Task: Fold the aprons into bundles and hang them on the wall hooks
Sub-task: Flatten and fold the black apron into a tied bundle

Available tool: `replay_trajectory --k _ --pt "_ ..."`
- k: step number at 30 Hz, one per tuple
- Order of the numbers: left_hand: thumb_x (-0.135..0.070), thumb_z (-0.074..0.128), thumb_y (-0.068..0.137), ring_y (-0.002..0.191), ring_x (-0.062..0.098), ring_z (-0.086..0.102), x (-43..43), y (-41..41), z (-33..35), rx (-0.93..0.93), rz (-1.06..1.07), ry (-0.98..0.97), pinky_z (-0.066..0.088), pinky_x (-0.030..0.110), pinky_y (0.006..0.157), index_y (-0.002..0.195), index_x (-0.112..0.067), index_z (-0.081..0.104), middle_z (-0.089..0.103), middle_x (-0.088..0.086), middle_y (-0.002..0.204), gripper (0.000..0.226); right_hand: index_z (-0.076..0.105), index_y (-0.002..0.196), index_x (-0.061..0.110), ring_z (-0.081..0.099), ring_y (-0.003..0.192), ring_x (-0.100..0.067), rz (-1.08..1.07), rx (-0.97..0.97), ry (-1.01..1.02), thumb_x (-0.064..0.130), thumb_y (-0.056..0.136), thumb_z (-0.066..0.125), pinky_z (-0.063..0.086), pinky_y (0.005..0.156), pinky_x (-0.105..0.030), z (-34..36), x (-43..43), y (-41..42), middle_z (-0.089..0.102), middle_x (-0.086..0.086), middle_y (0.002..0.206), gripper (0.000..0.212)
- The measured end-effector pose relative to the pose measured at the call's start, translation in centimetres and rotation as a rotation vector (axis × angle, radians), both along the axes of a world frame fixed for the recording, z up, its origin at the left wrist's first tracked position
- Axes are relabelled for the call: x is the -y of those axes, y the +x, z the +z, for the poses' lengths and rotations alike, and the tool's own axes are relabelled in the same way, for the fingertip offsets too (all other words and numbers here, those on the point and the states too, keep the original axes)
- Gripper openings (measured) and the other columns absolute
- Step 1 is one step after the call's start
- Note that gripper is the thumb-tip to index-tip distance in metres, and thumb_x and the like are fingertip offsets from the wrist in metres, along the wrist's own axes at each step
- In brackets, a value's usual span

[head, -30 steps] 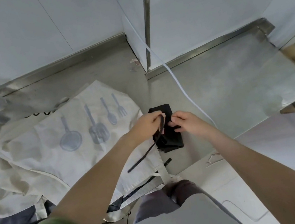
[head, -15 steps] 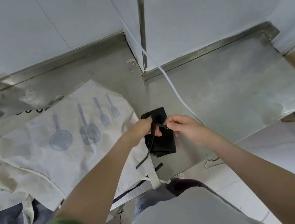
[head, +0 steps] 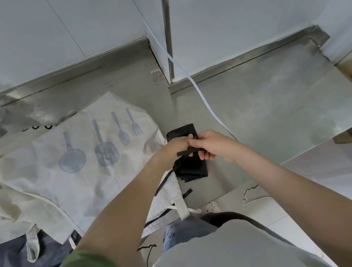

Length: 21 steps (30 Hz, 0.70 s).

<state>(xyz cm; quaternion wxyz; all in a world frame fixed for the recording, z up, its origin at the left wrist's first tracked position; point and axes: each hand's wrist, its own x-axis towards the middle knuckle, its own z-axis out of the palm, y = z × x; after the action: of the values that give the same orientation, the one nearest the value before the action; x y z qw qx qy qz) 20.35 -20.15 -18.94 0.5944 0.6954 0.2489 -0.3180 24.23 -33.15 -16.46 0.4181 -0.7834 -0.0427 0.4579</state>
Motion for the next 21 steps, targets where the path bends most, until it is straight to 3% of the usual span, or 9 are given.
replay_trajectory --k 3,5,7,9,11,15,17,19,21 --pt "-0.045 0.046 0.096 0.079 0.017 0.050 0.1 -0.1 -0.6 0.000 0.044 -0.007 0.039 0.030 0.088 0.074 -0.014 0.058 0.057 0.005 0.079 0.040 0.061 0.079 0.012 0.044 0.048 -0.013 0.031 0.010 -0.066 0.018 0.096 0.055 0.030 0.041 -0.020 0.4 0.9 0.4 0.052 -0.004 0.056 0.019" --pt "-0.041 0.041 0.101 0.079 0.020 0.050 0.3 0.1 -1.1 -0.020 0.048 0.054 0.039 0.031 0.089 0.068 -0.014 0.055 0.055 0.004 0.074 0.044 0.066 0.091 0.004 0.042 0.049 -0.012 -0.011 0.009 -0.074 0.012 0.092 0.057 0.029 0.041 -0.019 0.5 1.7 0.8 0.051 -0.005 0.061 0.012" --pt "-0.040 0.047 0.098 0.080 0.021 0.049 0.6 0.1 -1.3 -0.024 0.028 0.071 0.038 0.031 0.083 0.074 -0.012 0.057 0.055 0.005 0.075 0.039 0.064 0.104 -0.002 0.040 0.047 -0.012 -0.071 -0.001 -0.050 0.015 0.092 0.059 0.028 0.041 -0.019 0.5 2.1 0.9 0.048 -0.006 0.060 0.021" --pt "-0.034 0.053 0.095 0.076 0.017 0.045 0.6 0.0 -1.1 -0.011 0.016 0.054 0.036 0.028 0.077 0.083 -0.013 0.058 0.052 0.004 0.077 0.025 0.064 0.106 0.002 0.038 0.046 -0.011 -0.095 -0.016 -0.042 0.024 0.093 0.061 0.026 0.040 -0.019 0.5 2.0 0.7 0.046 -0.004 0.056 0.026" --pt "-0.022 0.054 0.091 0.069 0.014 0.040 0.7 -0.2 -1.0 -0.012 0.024 0.041 0.033 0.027 0.073 0.074 -0.014 0.054 0.047 0.000 0.068 0.019 0.064 0.105 0.002 0.039 0.048 -0.011 -0.087 0.010 -0.048 0.026 0.093 0.061 0.027 0.040 -0.019 0.3 1.6 0.3 0.047 -0.003 0.060 0.027" --pt "-0.026 0.058 0.081 0.074 0.019 0.047 0.7 -0.4 -1.1 -0.021 0.035 -0.008 0.036 0.028 0.079 0.076 -0.009 0.055 0.052 0.007 0.073 0.017 0.056 0.075 0.005 0.033 0.047 -0.015 -0.192 0.105 -0.086 0.018 0.089 0.062 0.023 0.042 -0.021 0.0 0.7 -0.5 0.038 -0.004 0.056 0.020" --pt "-0.028 0.056 0.091 0.072 0.017 0.053 0.5 -0.6 -1.1 -0.002 0.055 0.008 0.041 0.026 0.084 0.076 -0.009 0.057 0.057 0.005 0.072 0.024 0.049 0.066 0.008 0.029 0.043 -0.015 -0.267 0.035 -0.099 0.011 0.086 0.059 0.019 0.041 -0.020 0.1 0.5 -0.4 0.035 -0.004 0.049 0.022" --pt "-0.022 0.041 0.101 0.064 0.015 0.051 0.2 -0.7 -1.5 0.023 0.091 0.034 0.040 0.031 0.091 0.065 -0.011 0.054 0.055 0.005 0.065 0.039 0.052 0.065 0.008 0.027 0.038 -0.014 -0.211 -0.048 -0.086 0.010 0.086 0.053 0.018 0.043 -0.022 1.1 0.9 0.0 0.034 -0.003 0.040 0.021" --pt "-0.018 0.035 0.102 0.062 0.016 0.050 0.3 -0.4 -1.7 0.007 0.108 0.088 0.041 0.034 0.092 0.061 -0.010 0.051 0.056 0.011 0.067 0.045 0.058 0.072 0.006 0.030 0.040 -0.014 0.002 -0.113 0.037 0.013 0.092 0.048 0.022 0.048 -0.027 2.6 1.8 0.2 0.040 0.001 0.038 0.023"
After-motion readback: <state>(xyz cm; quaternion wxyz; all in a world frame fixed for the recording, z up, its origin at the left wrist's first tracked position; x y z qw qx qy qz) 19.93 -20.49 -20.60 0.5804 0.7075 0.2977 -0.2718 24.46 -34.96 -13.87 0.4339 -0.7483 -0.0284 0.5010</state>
